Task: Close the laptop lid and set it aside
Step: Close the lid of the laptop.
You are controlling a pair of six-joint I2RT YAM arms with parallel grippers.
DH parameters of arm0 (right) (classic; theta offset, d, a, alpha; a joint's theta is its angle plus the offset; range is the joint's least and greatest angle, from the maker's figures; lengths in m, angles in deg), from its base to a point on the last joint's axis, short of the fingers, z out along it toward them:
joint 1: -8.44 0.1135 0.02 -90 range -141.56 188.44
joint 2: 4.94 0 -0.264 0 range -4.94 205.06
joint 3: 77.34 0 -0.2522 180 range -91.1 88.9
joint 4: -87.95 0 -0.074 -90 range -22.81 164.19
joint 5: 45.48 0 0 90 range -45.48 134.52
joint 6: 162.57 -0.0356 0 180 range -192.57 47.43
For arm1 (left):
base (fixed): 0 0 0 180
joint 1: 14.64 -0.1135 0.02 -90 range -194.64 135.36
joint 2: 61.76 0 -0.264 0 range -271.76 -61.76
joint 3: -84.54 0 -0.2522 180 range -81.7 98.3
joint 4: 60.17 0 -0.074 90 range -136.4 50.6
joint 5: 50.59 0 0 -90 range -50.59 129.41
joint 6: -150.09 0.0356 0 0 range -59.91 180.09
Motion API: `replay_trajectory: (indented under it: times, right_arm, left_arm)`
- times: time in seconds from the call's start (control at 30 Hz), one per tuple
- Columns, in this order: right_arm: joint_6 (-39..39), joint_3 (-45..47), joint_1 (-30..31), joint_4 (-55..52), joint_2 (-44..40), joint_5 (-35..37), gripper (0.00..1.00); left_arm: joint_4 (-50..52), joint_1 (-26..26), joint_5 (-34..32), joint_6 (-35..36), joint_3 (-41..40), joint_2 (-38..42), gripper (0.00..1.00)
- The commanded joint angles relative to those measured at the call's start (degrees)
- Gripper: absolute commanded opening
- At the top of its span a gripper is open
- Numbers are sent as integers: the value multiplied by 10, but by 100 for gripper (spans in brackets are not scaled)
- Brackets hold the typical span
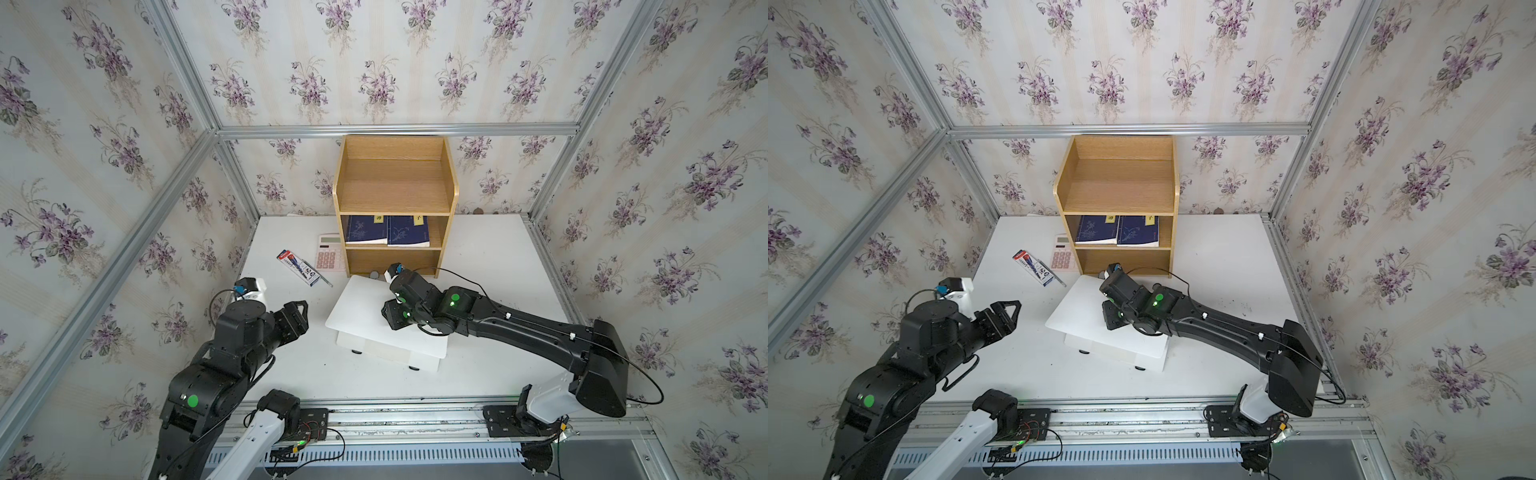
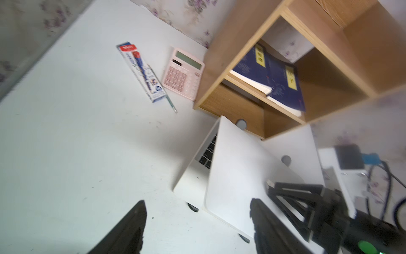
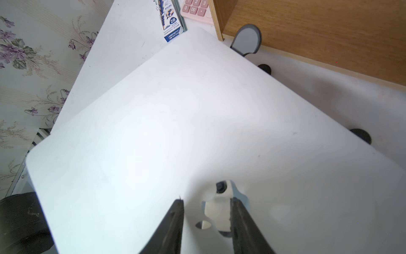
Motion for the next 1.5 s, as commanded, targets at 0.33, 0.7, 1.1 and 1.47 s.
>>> replay_trajectory:
  times: [0.33, 0.7, 1.1, 1.47]
  right_arm:
    - [-17, 119, 2, 160, 21, -24, 38]
    - [-3, 146, 2, 189, 26, 6, 39]
    - [25, 187, 2, 250, -25, -15, 40]
    - [41, 301, -3, 220, -312, 80, 90]
  left_arm:
    - [-223, 5, 199, -18, -163, -79, 72]
    - [-306, 23, 206, -48, -246, -147, 73]
    - [-332, 27, 148, -45, -270, -218, 72]
    - [-326, 25, 64, 22, -230, -225, 80]
